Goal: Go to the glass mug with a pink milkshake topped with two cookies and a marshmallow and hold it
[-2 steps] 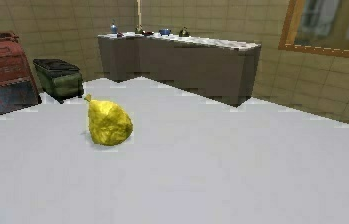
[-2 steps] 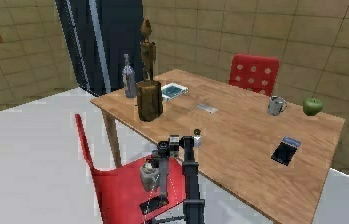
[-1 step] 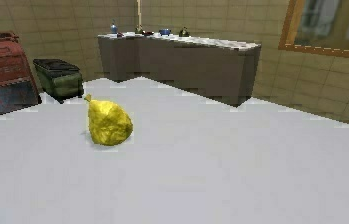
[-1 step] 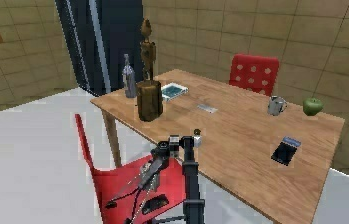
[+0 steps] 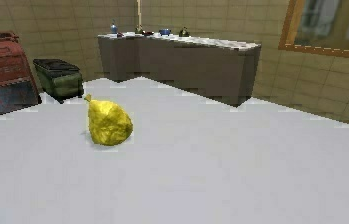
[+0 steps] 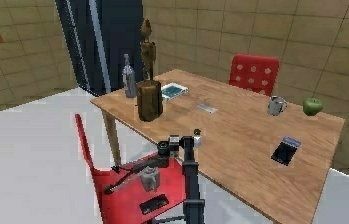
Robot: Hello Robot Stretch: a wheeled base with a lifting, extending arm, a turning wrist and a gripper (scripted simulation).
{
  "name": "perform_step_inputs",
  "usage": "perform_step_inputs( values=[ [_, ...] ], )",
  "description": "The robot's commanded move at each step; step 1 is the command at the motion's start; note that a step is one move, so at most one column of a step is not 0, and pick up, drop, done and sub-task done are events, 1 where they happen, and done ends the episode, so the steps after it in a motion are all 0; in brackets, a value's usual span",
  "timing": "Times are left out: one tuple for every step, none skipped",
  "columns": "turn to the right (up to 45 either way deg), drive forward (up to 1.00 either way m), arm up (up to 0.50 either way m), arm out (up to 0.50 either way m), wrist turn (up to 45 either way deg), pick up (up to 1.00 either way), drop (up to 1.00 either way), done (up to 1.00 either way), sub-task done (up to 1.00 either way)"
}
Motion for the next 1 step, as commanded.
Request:
perform_step_inputs(
  values=[
    [0.0, 0.00, 0.00, 0.00, 45.0, 0.00, 0.00, 0.00, 0.00]
  ],
)
